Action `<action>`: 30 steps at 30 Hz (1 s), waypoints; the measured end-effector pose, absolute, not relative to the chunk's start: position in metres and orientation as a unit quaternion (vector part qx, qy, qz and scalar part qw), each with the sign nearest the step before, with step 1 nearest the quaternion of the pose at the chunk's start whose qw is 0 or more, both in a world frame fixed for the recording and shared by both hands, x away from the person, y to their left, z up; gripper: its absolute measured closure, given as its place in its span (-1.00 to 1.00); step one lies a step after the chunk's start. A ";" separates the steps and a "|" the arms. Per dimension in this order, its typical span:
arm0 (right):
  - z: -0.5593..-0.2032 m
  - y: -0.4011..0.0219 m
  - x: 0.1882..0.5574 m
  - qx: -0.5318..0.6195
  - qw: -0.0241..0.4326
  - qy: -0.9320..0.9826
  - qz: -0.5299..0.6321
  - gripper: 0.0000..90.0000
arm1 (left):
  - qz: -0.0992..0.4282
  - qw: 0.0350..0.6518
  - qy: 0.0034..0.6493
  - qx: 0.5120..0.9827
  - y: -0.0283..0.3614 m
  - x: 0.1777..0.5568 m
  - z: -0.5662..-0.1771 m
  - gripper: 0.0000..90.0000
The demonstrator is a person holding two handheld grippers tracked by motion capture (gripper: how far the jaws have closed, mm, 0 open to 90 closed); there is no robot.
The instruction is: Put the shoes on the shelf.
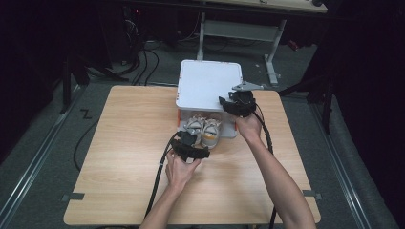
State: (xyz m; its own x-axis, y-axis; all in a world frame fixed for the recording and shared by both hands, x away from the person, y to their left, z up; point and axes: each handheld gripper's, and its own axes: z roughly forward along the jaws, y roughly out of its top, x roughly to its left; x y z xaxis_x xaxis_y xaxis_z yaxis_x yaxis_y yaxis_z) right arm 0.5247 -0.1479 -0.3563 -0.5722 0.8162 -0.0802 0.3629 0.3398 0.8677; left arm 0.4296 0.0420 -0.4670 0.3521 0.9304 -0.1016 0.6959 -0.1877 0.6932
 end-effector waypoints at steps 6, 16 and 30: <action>-0.356 -0.147 0.524 0.382 0.266 0.775 0.428 0.17 | 0.189 0.328 0.546 0.747 0.027 0.433 -0.468 -0.93; -0.356 -0.145 0.522 0.383 0.267 0.775 0.427 0.18 | 0.201 0.307 0.579 0.728 0.013 0.451 -0.466 -0.83; -0.356 -0.145 0.522 0.380 0.265 0.775 0.429 0.18 | 0.211 0.327 0.601 0.698 0.000 0.480 -0.470 -0.70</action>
State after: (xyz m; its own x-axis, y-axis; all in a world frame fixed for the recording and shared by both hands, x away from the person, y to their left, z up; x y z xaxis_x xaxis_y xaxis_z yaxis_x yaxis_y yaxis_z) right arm 0.5218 -0.1453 -0.3565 -0.5699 0.8173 -0.0850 0.3623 0.3427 0.8668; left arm 0.4805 0.0005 -0.4698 0.1893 0.9770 -0.0981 0.7002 -0.0643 0.7110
